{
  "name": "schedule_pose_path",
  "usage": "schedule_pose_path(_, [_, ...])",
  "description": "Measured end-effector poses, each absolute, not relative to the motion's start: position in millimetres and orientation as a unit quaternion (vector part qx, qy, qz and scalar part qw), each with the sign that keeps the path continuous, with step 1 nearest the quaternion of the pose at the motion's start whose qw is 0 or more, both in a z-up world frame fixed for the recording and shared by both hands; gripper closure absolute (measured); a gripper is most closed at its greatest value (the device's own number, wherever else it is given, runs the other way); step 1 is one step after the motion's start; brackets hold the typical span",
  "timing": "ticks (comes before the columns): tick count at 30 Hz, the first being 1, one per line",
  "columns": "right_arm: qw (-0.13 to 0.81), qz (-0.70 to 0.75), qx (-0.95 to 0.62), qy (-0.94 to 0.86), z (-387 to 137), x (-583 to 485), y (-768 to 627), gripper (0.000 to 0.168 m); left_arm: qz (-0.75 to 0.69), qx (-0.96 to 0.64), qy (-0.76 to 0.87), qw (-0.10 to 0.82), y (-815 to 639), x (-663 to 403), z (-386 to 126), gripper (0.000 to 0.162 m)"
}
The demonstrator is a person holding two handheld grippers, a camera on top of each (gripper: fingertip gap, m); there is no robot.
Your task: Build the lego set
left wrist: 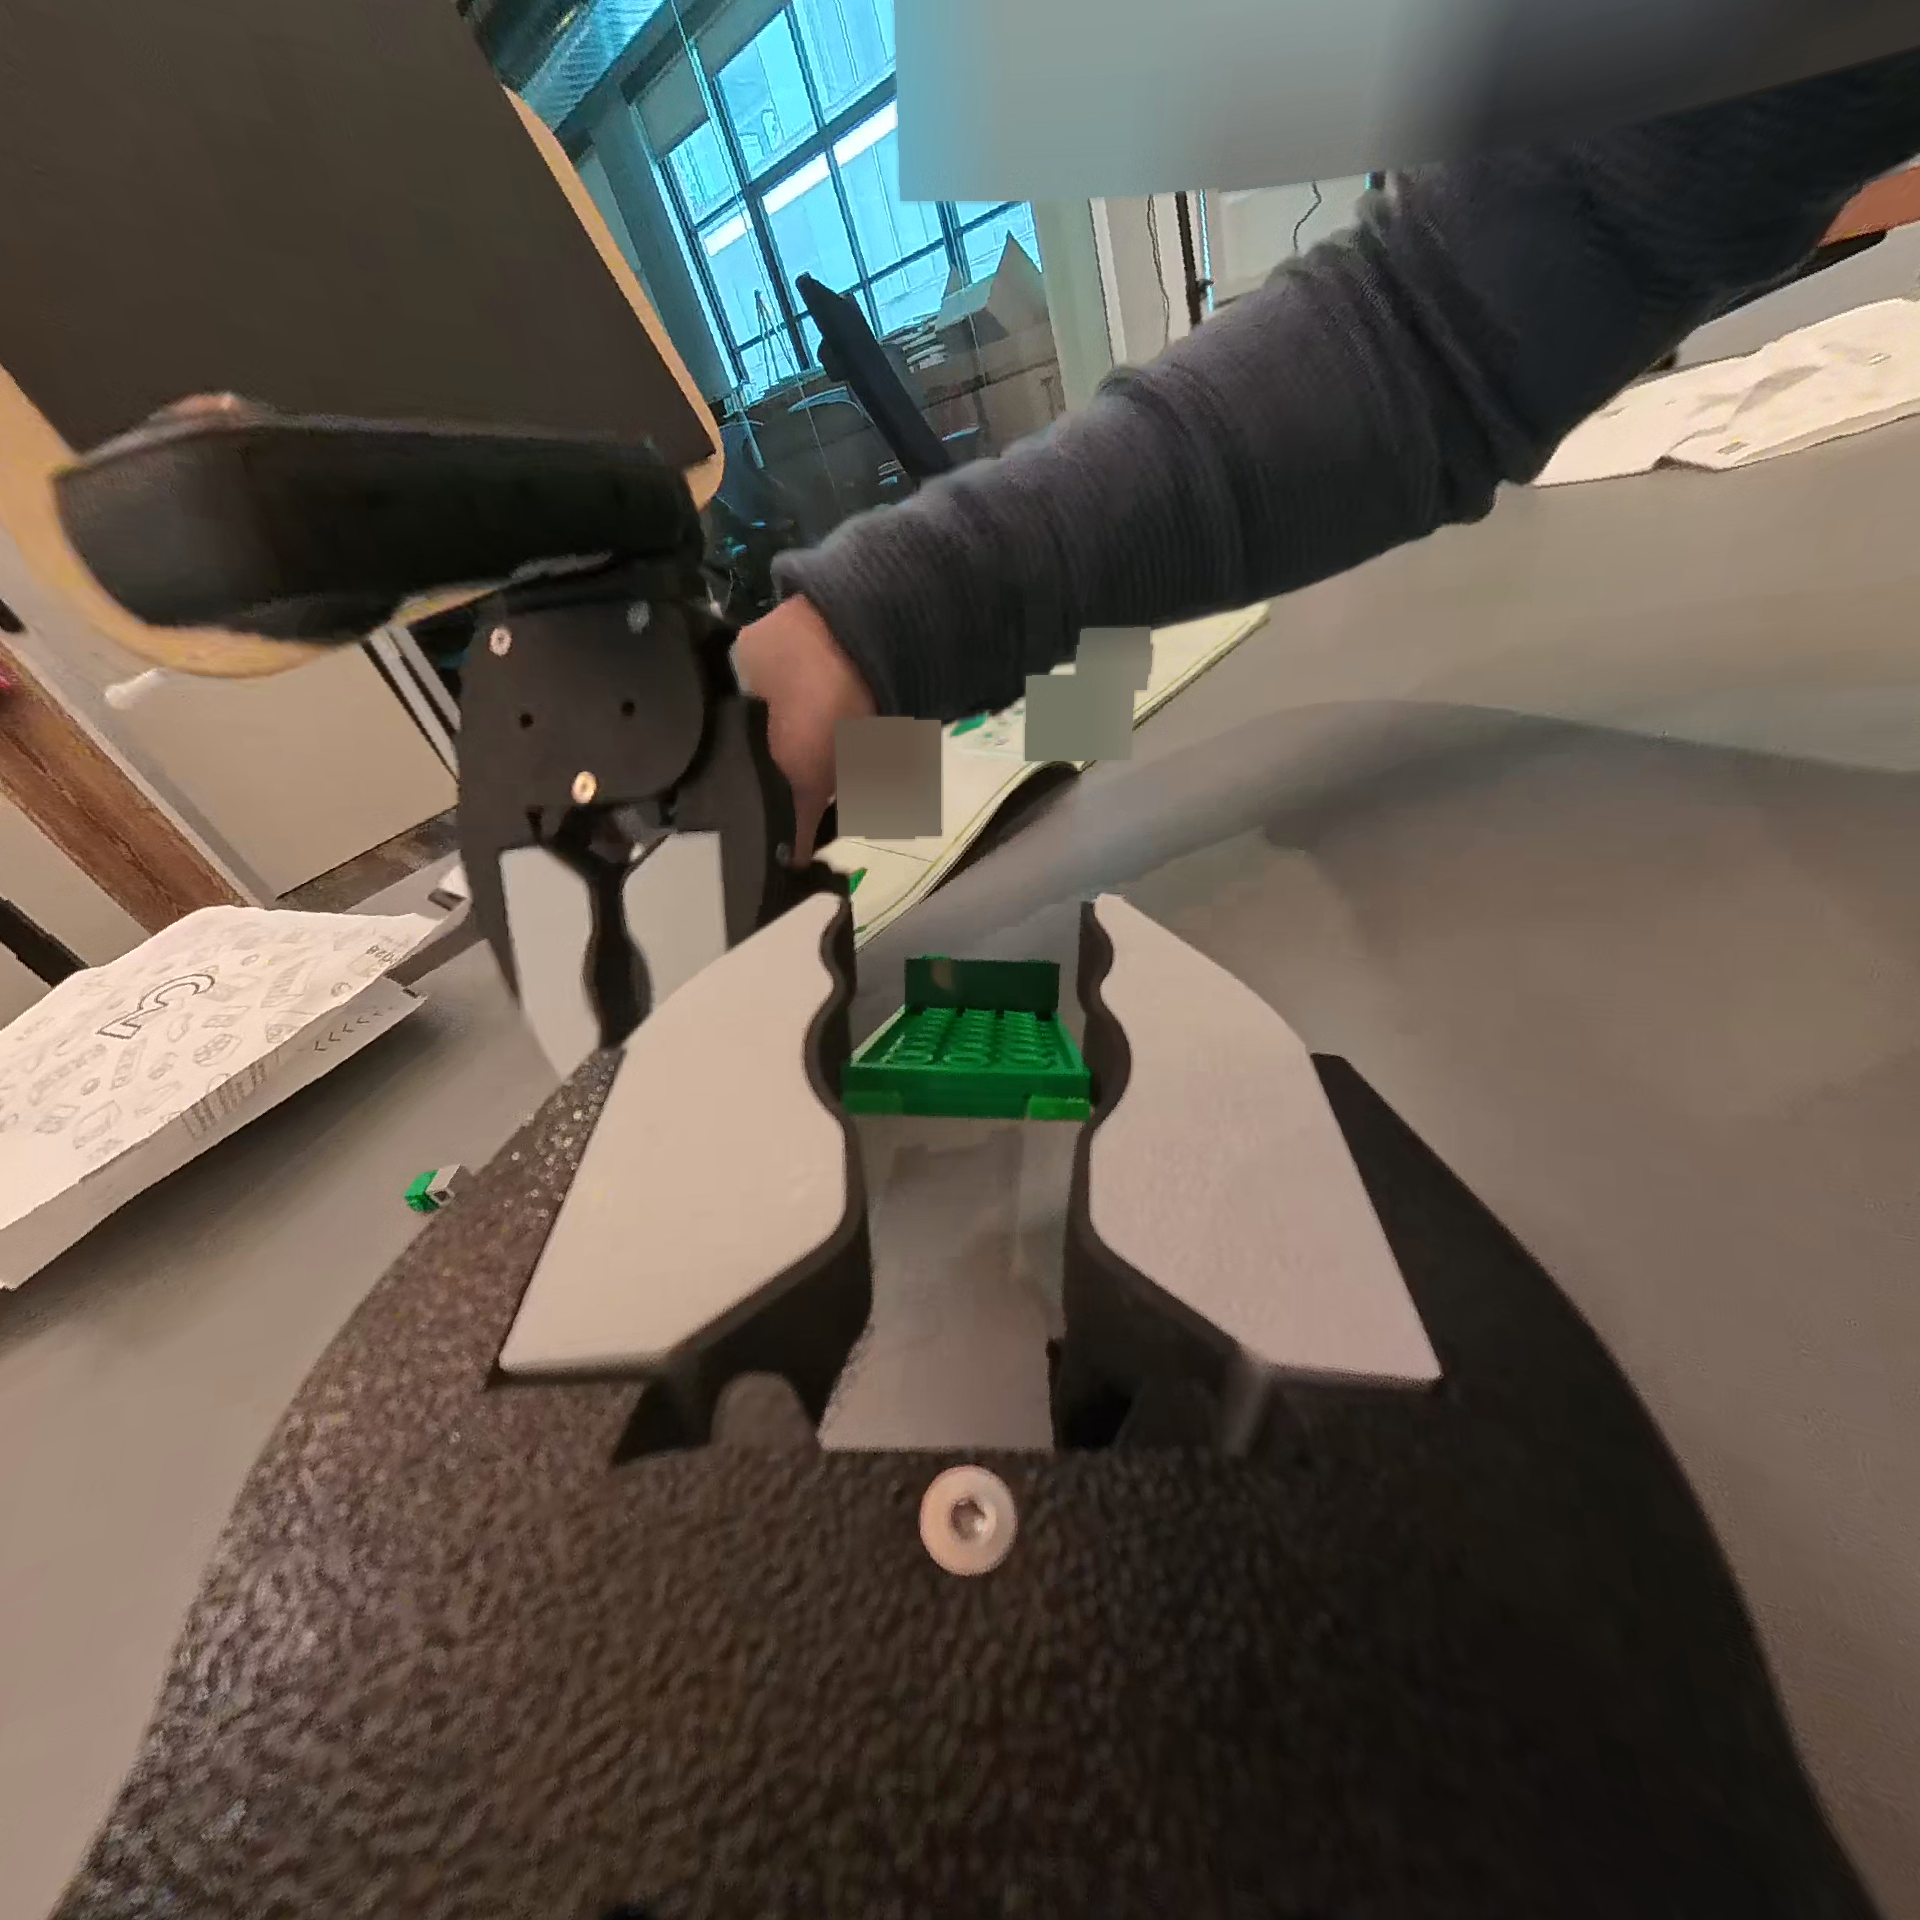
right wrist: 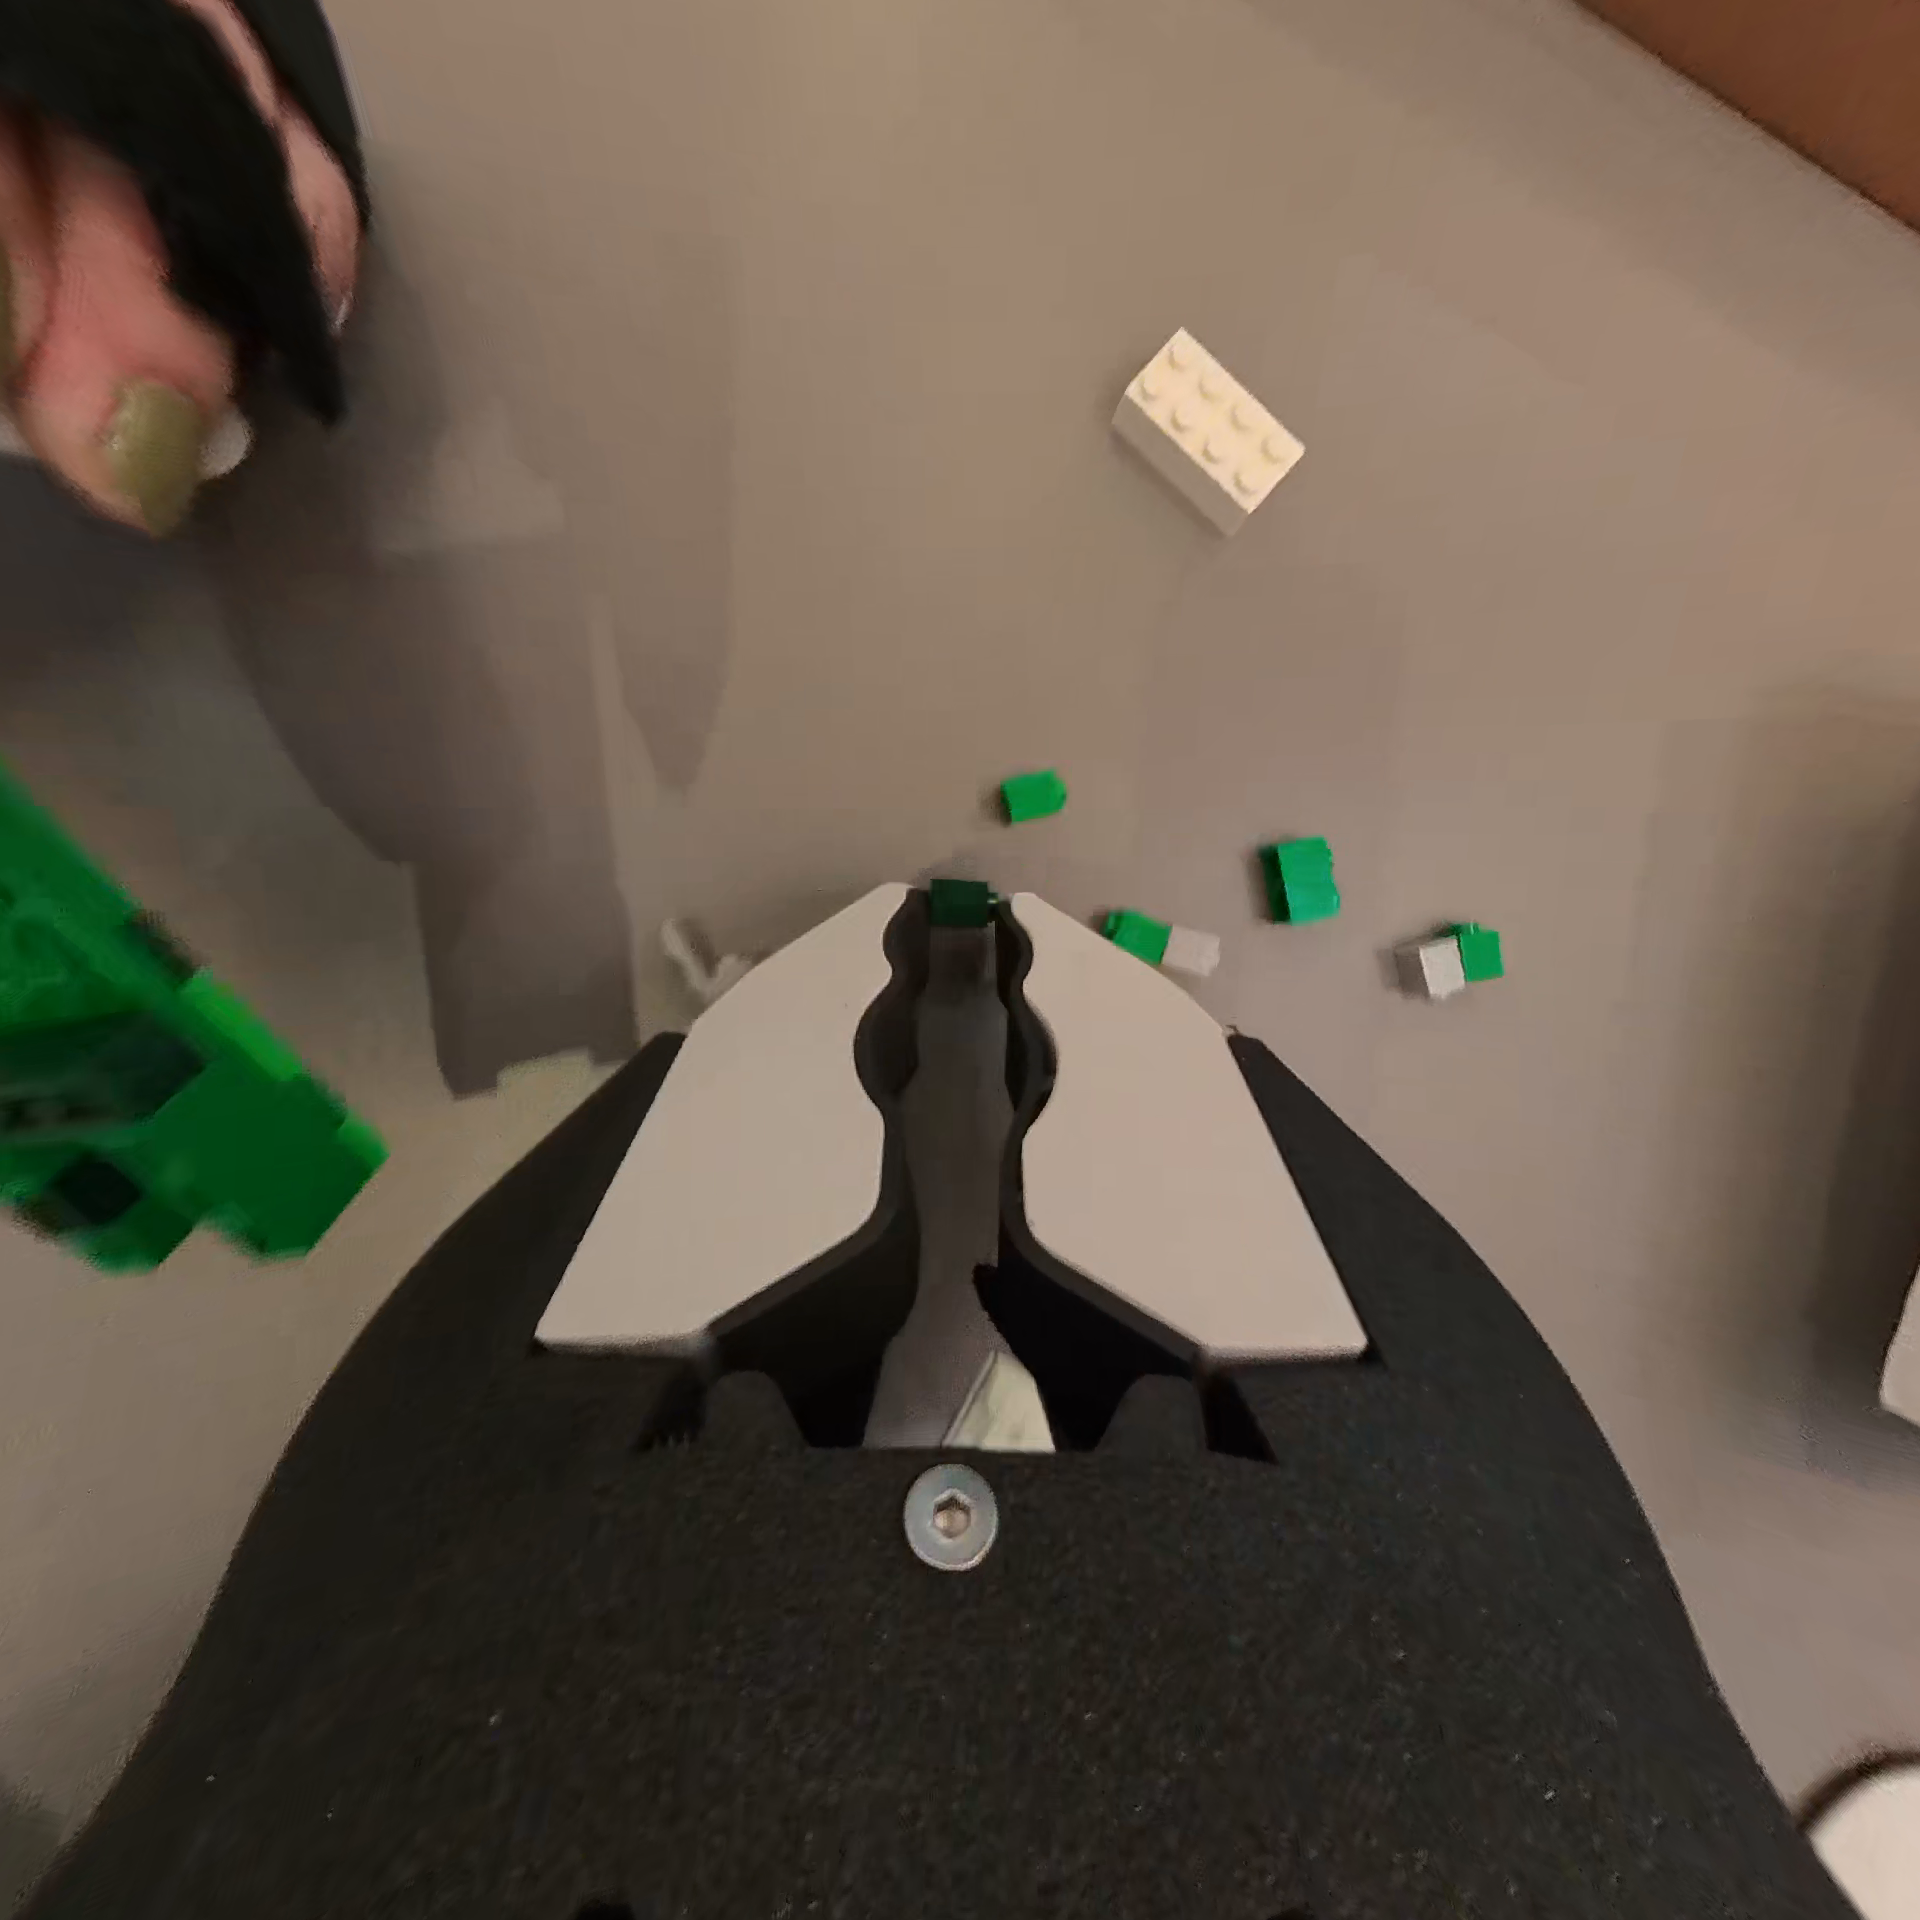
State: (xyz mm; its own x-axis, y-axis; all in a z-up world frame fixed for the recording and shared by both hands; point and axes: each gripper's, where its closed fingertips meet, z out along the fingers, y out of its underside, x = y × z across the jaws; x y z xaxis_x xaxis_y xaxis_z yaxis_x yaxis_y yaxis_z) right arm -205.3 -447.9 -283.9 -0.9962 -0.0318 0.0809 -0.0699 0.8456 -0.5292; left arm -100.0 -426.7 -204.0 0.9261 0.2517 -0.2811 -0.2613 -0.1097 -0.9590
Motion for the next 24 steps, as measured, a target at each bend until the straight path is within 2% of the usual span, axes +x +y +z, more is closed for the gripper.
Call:
schedule_pose_path(3, [-0.022,0.24,0.04,-0.97,-274.5,-186.5,-414.0,0.157,0.191,-0.721,0.006,0.666,-426.1,-99.3,-204.7,0.122])
schedule_pose_path(7, [-0.222,0.138,0.012,-0.965,-264.4,-134.7,-350.1,0.157,0.187,-0.725,0.013,0.663,-423.7,-96.6,-206.2,0.122])
schedule_pose_path(9, [-0.262,0.088,-0.005,-0.961,-267.9,-121.7,-325.0,0.157,0.186,-0.727,0.016,0.661,-422.5,-95.5,-207.2,0.121])
schedule_pose_path(14, [-0.238,-0.01,0.042,-0.97,-281.2,-102.1,-288.5,0.157,0.186,-0.728,0.017,0.66,-422.4,-95.4,-207.3,0.122])
schedule_pose_path(18, [-0.13,-0.06,0.139,-0.98,-286.5,-104.9,-279.1,0.156,0.184,-0.727,0.015,0.661,-422.6,-95.6,-207.1,0.121])
schedule_pose_path(21, [-0.063,-0.055,0.168,-0.982,-287.1,-107.0,-283.4,0.154,0.183,-0.728,0.016,0.66,-422.2,-95.3,-207.4,0.121])
schedule_pose_path(24, [-0.008,0.017,0.143,-0.99,-279.5,-108.0,-292.5,0.148,0.183,-0.73,0.019,0.658,-421.7,-94.8,-208.2,0.122])
